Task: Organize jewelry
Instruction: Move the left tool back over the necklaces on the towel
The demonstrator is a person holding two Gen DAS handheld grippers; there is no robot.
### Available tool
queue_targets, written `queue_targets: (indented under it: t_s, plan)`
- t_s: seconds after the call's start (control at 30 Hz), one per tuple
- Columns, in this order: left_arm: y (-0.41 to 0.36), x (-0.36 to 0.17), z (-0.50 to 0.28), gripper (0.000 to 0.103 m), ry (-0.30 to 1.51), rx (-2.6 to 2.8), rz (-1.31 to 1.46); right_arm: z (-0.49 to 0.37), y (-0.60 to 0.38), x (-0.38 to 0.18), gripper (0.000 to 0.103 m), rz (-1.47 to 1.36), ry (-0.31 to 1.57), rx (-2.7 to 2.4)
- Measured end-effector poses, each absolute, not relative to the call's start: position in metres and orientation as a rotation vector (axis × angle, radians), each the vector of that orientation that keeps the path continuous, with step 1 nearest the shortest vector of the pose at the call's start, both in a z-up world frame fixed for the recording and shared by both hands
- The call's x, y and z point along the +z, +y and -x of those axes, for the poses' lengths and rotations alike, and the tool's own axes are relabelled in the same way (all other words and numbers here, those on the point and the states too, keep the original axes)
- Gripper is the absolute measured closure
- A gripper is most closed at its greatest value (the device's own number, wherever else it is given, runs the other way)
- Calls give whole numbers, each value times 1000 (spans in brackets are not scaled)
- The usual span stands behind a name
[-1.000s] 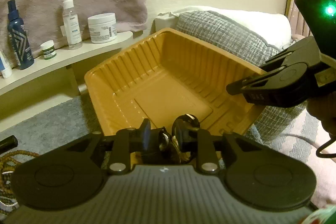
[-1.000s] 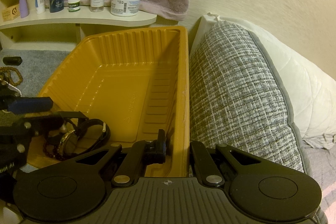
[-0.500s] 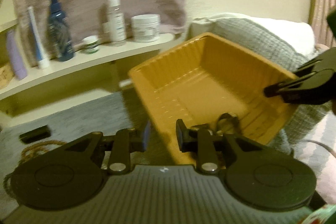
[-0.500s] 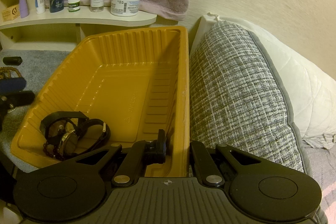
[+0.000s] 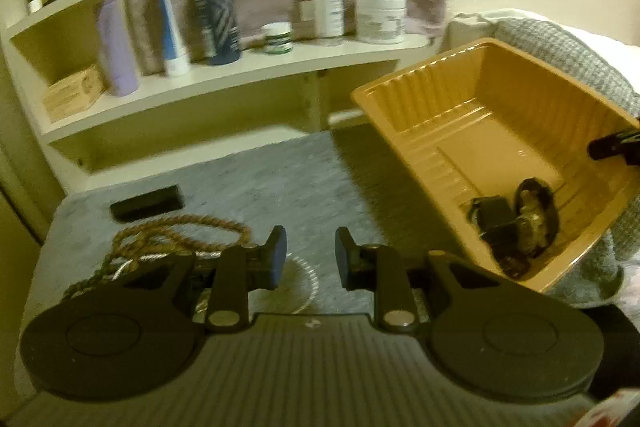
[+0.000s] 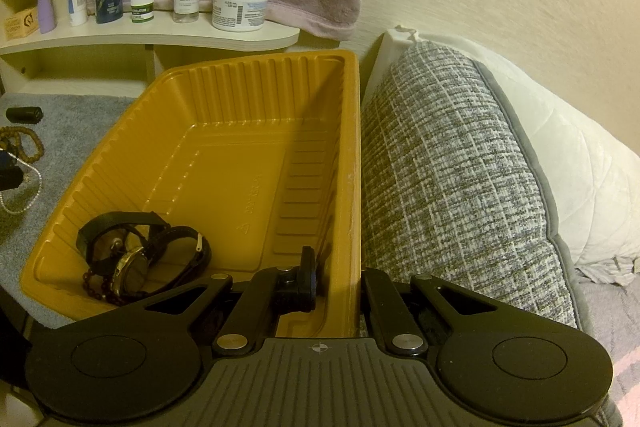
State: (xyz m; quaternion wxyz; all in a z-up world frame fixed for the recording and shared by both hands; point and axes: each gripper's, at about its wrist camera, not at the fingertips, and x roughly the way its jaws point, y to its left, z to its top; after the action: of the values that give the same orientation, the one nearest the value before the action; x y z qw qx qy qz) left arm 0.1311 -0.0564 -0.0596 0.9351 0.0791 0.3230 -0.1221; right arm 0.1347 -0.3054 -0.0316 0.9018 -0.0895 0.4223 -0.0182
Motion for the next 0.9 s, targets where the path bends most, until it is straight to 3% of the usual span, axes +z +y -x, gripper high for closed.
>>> queue_targets:
  t_s: [0.9]
  plan:
    - [-38,-77,-140,76,694,-183,-171,-158,-315,-33,98,212,1005,54]
